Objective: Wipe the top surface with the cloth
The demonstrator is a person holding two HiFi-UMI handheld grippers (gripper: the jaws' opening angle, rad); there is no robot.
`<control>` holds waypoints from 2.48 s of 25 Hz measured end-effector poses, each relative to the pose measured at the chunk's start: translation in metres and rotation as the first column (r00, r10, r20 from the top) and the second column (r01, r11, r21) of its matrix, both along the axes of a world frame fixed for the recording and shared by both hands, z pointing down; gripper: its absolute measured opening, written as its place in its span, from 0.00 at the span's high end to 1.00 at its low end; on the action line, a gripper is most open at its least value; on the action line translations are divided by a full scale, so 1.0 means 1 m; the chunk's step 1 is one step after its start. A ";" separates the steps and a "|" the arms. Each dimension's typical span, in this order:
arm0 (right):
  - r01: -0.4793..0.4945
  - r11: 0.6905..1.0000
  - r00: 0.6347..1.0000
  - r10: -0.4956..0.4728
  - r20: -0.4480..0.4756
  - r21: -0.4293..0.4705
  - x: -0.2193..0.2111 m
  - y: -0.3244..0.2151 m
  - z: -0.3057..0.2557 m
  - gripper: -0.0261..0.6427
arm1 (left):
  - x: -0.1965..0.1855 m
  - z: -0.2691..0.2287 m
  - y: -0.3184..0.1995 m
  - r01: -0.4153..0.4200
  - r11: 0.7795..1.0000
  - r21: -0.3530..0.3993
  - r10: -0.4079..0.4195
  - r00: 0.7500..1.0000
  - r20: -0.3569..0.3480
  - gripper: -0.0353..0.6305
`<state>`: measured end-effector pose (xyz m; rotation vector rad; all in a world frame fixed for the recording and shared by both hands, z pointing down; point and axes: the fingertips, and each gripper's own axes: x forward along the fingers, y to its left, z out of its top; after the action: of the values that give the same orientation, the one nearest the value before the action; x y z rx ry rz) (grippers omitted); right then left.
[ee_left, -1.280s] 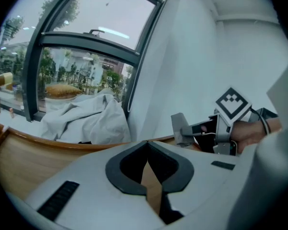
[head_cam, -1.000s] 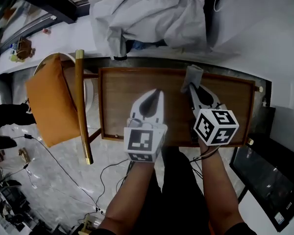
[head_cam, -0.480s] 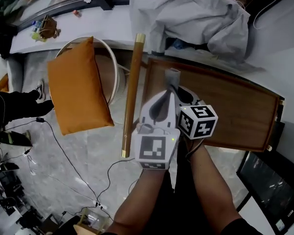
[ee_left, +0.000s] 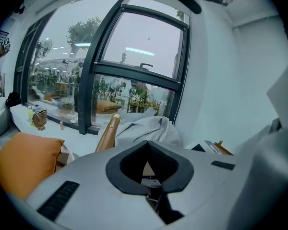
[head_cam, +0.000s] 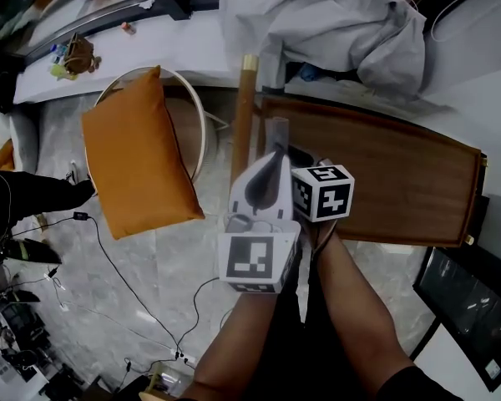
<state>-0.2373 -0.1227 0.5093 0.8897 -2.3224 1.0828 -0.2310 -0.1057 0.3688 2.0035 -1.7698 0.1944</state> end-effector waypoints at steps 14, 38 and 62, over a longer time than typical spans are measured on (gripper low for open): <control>-0.068 0.997 0.982 0.061 -0.178 -0.033 0.065 -0.003 0.018 0.91 | 0.027 0.018 -0.005 -0.063 0.998 -0.029 0.062 0.998 -0.031 0.93; -0.267 0.963 0.907 0.265 -0.327 0.039 0.345 -0.040 0.011 0.91 | 0.214 0.083 -0.023 -0.254 0.955 -0.156 0.253 0.967 -0.023 0.93; -0.363 0.932 0.834 0.327 -0.445 0.005 0.522 -0.060 0.002 0.91 | 0.425 0.093 -0.040 -0.440 0.886 -0.148 0.432 0.898 -0.085 0.93</control>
<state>0.2843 -0.1826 0.5109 1.4008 -1.7722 0.9731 0.1935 -0.1461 0.4621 2.2339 -1.2035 0.4138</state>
